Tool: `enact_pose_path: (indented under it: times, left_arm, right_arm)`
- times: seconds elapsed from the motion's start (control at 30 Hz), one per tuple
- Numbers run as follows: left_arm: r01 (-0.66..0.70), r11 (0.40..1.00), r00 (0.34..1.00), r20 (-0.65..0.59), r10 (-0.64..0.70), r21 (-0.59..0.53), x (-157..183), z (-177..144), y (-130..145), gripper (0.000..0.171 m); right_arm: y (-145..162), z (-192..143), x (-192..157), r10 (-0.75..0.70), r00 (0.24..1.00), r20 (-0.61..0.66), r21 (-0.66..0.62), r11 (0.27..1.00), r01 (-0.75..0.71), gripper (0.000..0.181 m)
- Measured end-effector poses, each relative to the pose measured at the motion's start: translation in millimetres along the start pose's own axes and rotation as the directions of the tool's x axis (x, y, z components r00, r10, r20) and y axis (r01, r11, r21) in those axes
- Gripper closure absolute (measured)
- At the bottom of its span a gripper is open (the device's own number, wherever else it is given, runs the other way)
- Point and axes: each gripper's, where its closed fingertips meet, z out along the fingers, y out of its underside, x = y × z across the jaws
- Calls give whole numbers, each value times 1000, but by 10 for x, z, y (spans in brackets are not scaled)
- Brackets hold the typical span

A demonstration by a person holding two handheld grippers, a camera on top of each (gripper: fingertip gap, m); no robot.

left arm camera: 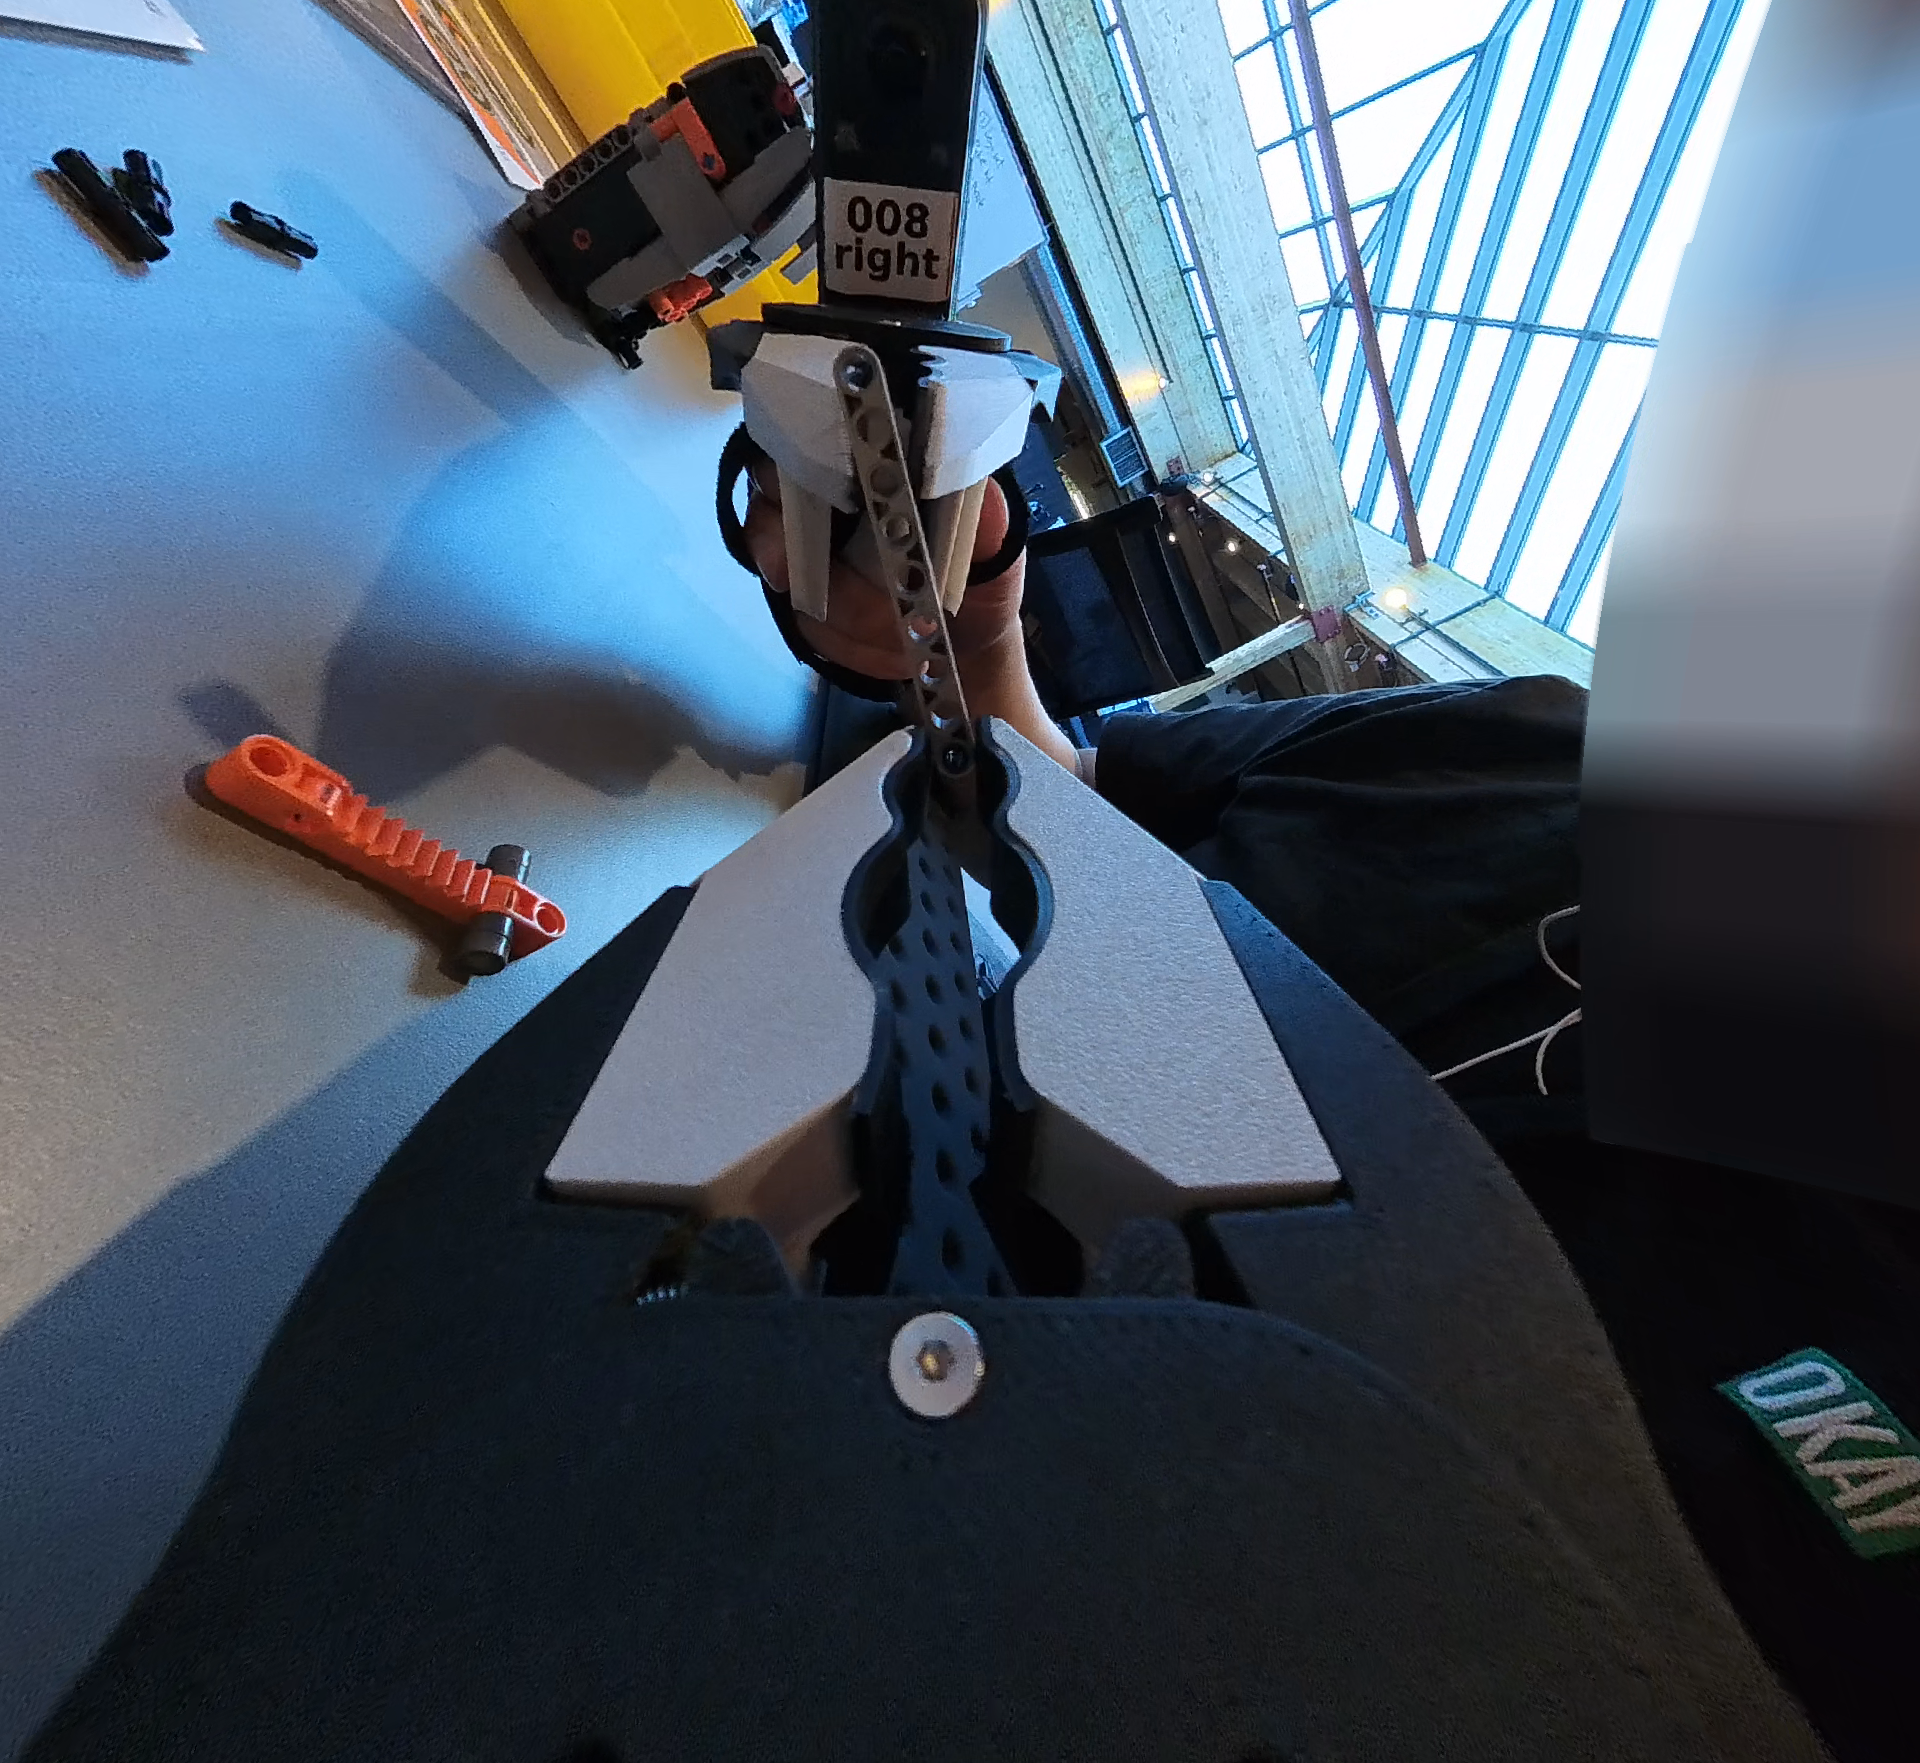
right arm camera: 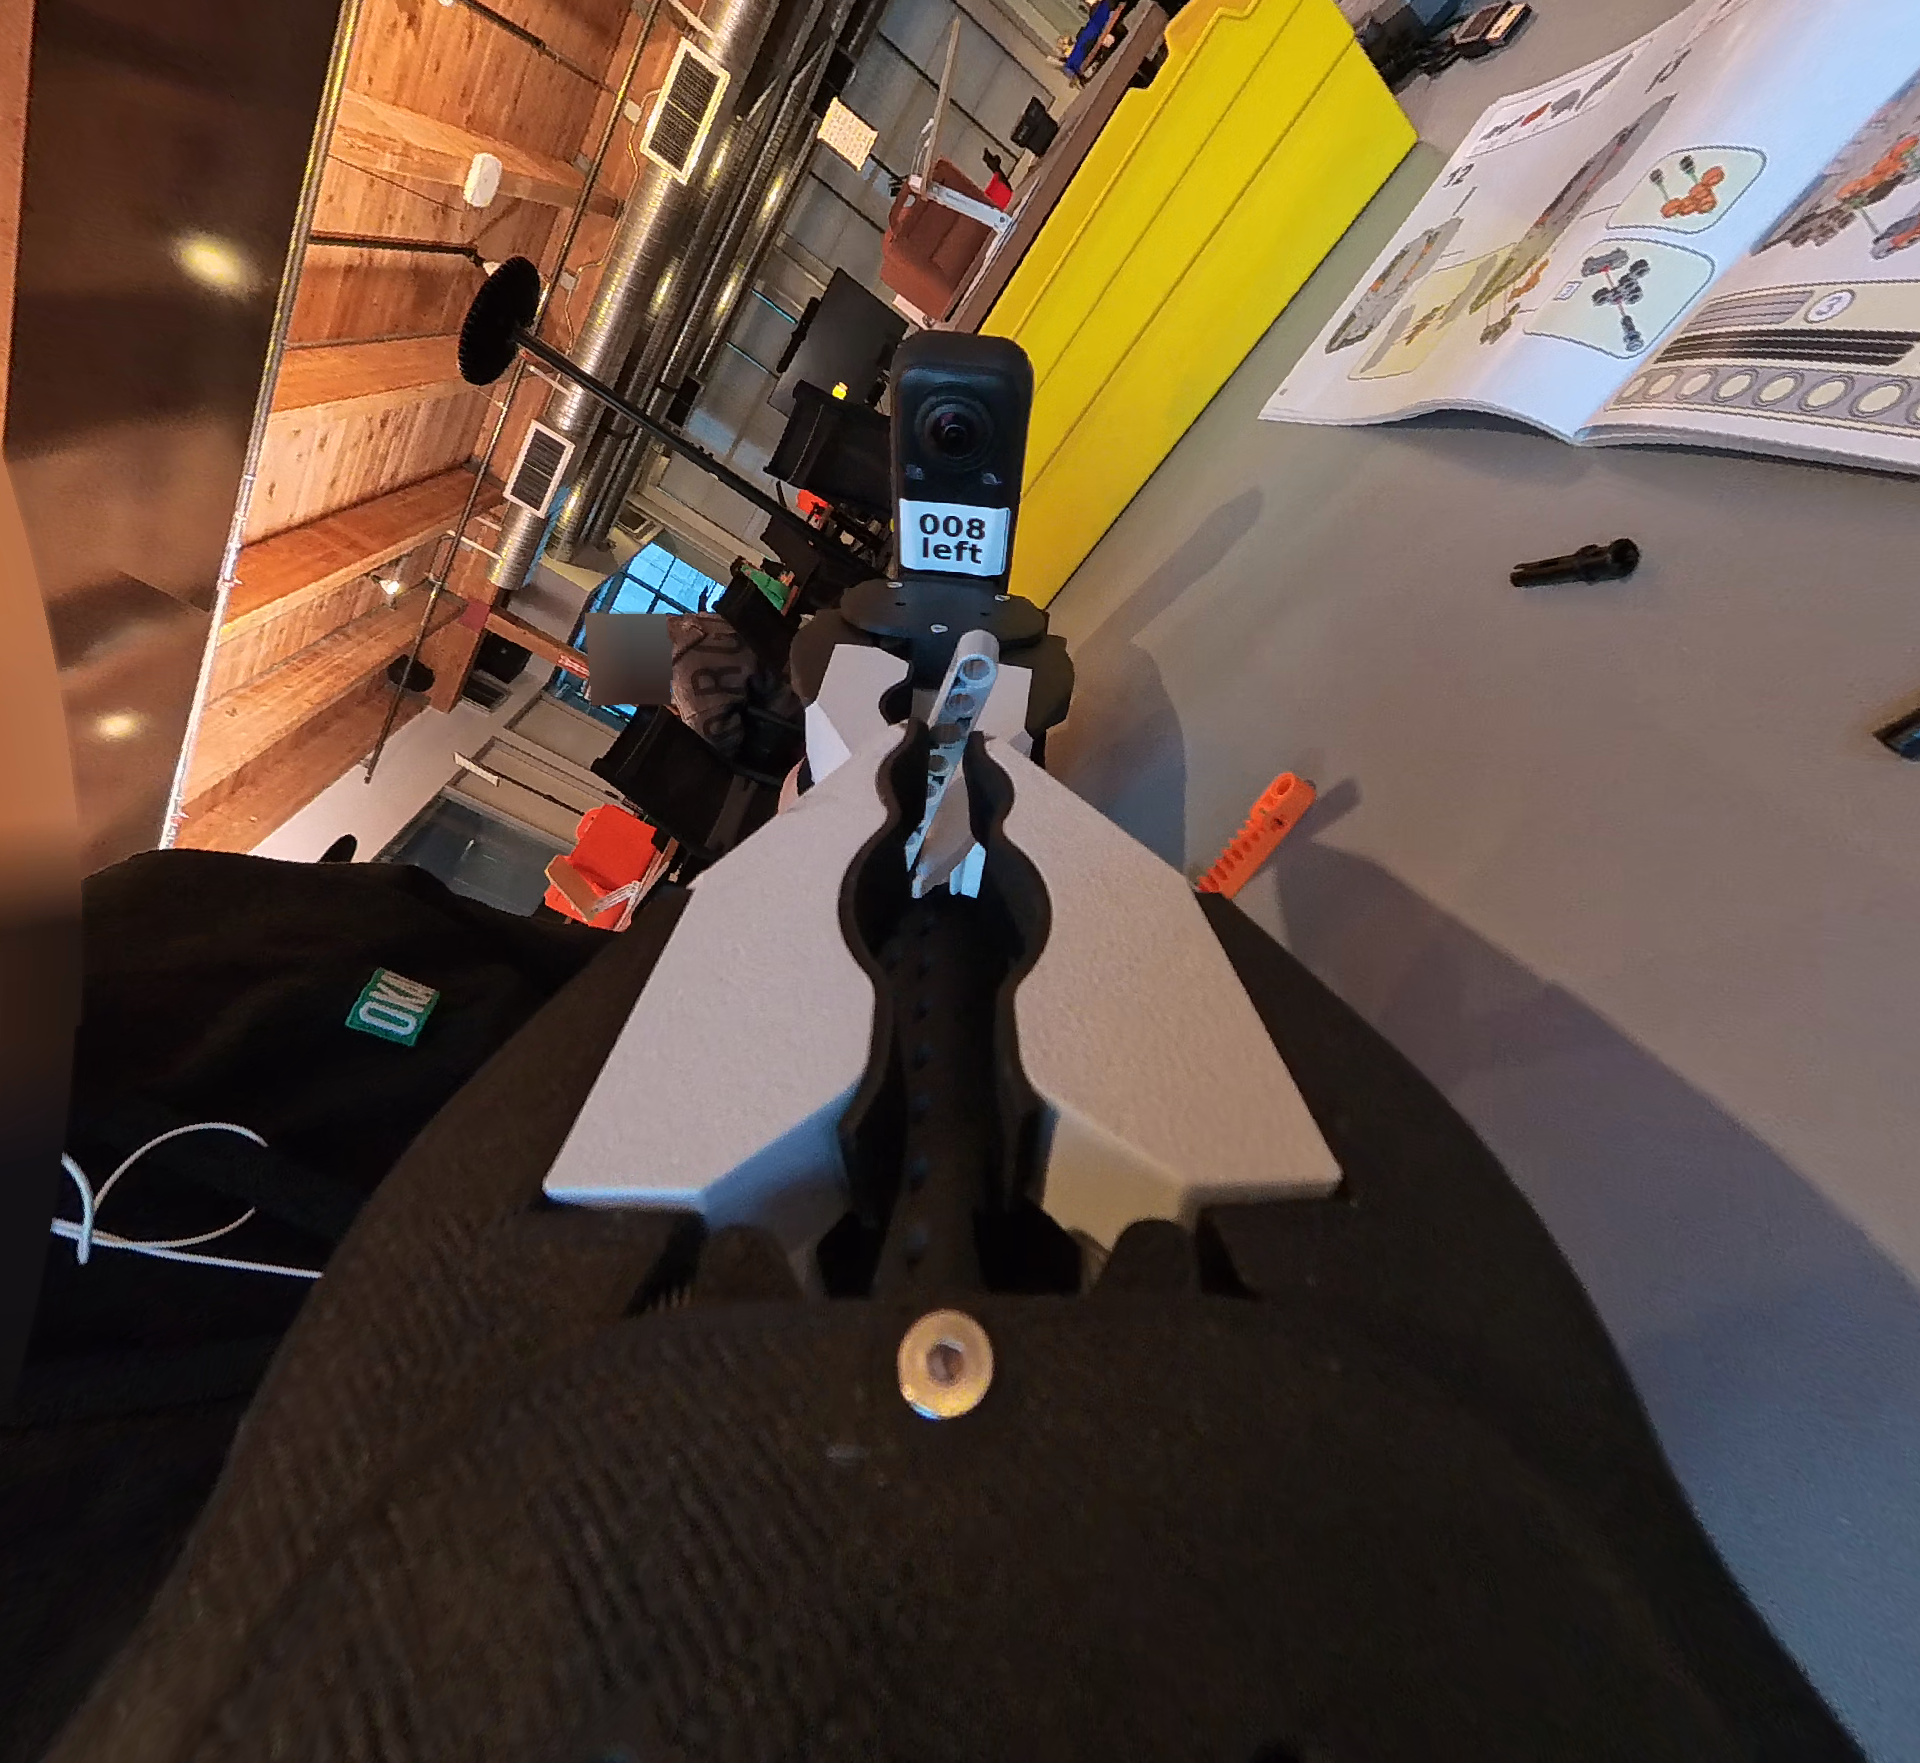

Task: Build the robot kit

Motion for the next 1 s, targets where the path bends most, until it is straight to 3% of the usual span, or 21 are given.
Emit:
enact_pose_path:
  times: [1.0]
  left_arm:
    - [38,999,999,-31,-38,4,12,18,-26,168]
  right_arm:
    - [-7,-12,4,16,1000,0,6,1000,-16,177]
